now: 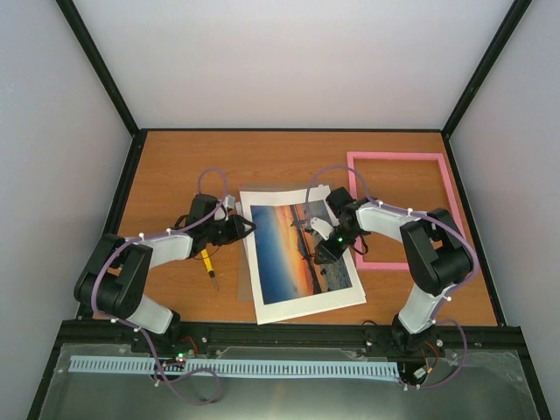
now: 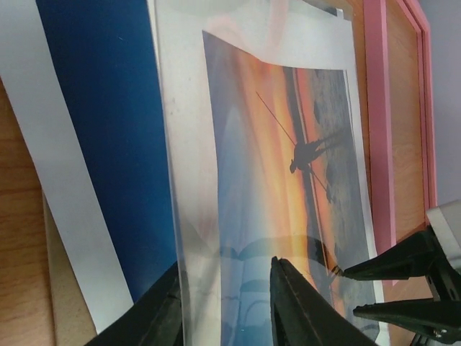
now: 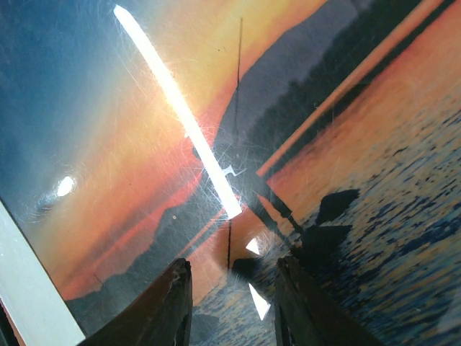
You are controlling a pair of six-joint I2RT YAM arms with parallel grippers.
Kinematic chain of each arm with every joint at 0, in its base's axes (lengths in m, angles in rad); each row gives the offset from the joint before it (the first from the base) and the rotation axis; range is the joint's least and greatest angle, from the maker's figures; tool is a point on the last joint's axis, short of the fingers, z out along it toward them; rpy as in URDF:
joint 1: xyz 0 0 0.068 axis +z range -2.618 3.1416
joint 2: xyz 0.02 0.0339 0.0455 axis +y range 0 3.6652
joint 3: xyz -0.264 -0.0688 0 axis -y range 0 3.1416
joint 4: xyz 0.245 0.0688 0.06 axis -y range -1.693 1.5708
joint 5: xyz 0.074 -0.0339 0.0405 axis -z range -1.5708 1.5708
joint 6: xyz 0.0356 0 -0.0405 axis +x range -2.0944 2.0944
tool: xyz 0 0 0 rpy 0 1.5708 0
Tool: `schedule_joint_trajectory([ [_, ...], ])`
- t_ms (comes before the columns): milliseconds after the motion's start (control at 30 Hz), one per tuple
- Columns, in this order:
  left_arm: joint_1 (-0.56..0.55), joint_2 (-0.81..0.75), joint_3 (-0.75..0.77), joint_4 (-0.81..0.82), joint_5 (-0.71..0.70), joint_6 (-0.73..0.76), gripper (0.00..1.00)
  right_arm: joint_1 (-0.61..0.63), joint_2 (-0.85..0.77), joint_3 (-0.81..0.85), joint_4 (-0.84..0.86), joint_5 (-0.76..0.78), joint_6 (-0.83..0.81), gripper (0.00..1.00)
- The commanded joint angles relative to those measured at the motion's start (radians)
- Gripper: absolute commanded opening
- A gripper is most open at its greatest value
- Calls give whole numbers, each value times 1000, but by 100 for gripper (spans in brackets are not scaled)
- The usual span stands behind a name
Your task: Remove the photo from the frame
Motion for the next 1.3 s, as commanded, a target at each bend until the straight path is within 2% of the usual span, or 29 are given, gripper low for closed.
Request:
schedule_joint_trajectory([
  [0,-14,-9,-9,72,31,-12,27,10,59,-38,-10,122,6,34],
  [233,-16,-6,-3,80,37,-6,10,7,29,-32,-10,131,10,34],
  [400,-15,-43,35,-4,-7,34,2,-49,-112,14,-69,92,19,36],
  [600,-16,-134,121,-180,-92,122,1,-260,-320,98,-137,-43,30,40],
  [733,-14,-195,189,-280,-147,181,1,-391,-414,26,-76,-108,63,42],
  [833,-15,-230,248,-360,-168,233,1,-431,-452,-59,-6,-119,93,45],
  [1000,-15,-268,364,-440,-145,318,1,-462,-426,-34,-51,-203,86,49],
  [1167,-16,-292,462,-421,-79,376,1,-479,-425,-15,-55,-206,100,52],
  [1267,-18,-298,527,-399,22,375,1,-530,-433,17,-79,-226,109,53],
])
